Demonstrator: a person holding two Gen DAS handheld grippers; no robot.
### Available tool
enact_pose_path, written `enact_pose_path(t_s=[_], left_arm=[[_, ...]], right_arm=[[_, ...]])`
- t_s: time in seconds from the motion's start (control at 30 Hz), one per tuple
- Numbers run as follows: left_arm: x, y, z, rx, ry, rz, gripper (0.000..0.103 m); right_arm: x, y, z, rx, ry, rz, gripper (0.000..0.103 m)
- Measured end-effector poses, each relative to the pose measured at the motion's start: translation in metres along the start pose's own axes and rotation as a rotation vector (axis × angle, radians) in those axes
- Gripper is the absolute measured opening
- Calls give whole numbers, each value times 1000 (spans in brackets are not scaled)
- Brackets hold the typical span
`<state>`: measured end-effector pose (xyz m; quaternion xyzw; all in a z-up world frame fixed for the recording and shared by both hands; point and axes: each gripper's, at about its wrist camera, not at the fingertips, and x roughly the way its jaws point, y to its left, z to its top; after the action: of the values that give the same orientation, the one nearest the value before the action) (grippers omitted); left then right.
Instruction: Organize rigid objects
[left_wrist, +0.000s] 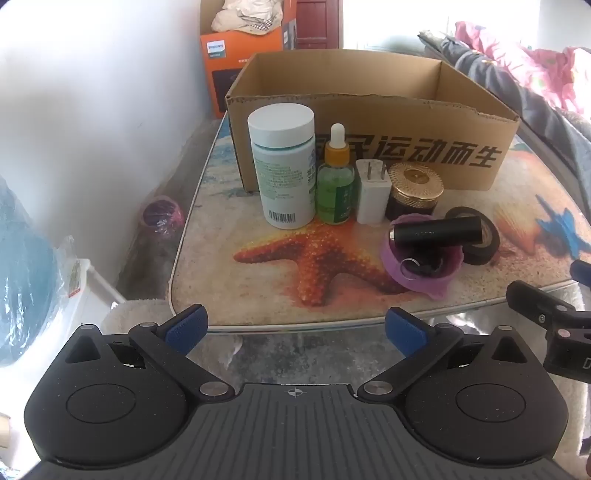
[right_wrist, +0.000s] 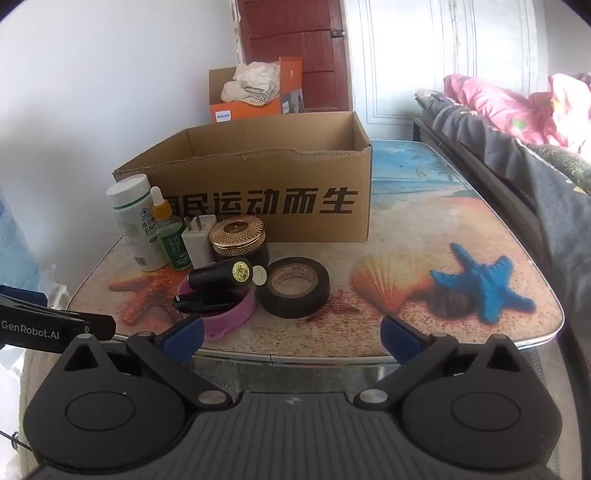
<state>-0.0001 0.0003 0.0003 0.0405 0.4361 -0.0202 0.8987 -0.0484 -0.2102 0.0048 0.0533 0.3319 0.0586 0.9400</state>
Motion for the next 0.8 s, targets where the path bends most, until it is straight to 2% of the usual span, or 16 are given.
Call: enact_pose_path(t_s=[0.27,0.33,0.8], left_arm=[[-2,-3,-7,6,-6,12,103],[3,-3,1,14,18,11,103],[6,-2,3,20,24,20,103]], right_arm=[[0,1,3,-17,-3,-26,103],[-1,2,5,-15,-5,-32,103],[0,4,12,-14,6,-19,103]])
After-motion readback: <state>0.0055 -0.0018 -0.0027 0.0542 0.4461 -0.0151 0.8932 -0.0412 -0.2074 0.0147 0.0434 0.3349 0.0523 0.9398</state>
